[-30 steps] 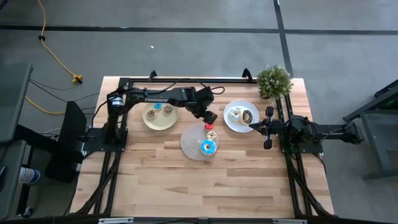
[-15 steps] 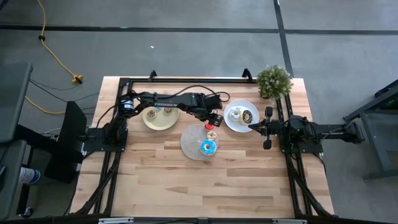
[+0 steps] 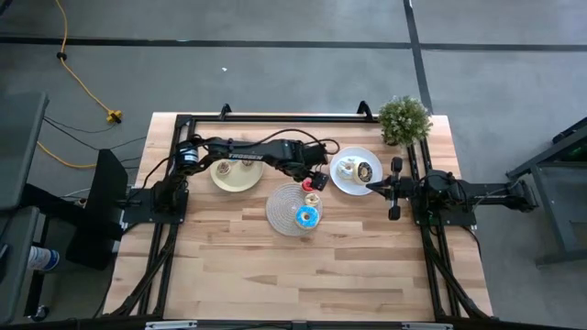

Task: Pick & Place donuts
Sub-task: Put the small red donut on the brown plate

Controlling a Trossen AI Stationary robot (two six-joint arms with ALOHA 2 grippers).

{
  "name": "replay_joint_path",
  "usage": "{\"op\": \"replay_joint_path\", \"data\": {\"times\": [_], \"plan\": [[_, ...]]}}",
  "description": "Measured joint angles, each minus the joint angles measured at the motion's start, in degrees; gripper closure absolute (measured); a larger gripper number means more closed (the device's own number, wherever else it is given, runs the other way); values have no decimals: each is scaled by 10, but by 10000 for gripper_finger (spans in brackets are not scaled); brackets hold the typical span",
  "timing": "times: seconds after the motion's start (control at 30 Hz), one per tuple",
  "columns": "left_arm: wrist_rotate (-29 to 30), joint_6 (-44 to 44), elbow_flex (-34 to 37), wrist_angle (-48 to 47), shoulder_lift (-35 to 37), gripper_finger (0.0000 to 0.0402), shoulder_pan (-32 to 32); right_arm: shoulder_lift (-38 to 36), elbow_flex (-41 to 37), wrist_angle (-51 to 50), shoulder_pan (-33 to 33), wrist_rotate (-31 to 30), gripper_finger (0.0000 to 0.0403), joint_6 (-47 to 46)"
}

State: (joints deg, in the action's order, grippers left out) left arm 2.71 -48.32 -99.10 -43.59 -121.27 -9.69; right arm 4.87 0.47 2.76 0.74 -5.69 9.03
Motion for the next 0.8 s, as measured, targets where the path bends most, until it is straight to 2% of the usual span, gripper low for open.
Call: {"op": "replay_joint_path", "data": {"times": [0.13,0.2,0.47,0.53,0.67,0.8], "plan": [[5,1,-12,-9,-10,55,5,0,0,0,0,0,402,0],[3,12,-30,-43,-25,54,4,0,0,0,0,0,402,0],[9,74,-162,-155,-99,62,3,8,0,-1,0,0,402,0],[5,77,-187,-154,-113,62,3,8,0,-1,0,0,402,0],[-18,80,-219,-181,-134,62,3,13,0,0,0,0,402,0],[-28,78,-220,-188,-137,62,3,15,0,0,0,-1,402,0]]}}
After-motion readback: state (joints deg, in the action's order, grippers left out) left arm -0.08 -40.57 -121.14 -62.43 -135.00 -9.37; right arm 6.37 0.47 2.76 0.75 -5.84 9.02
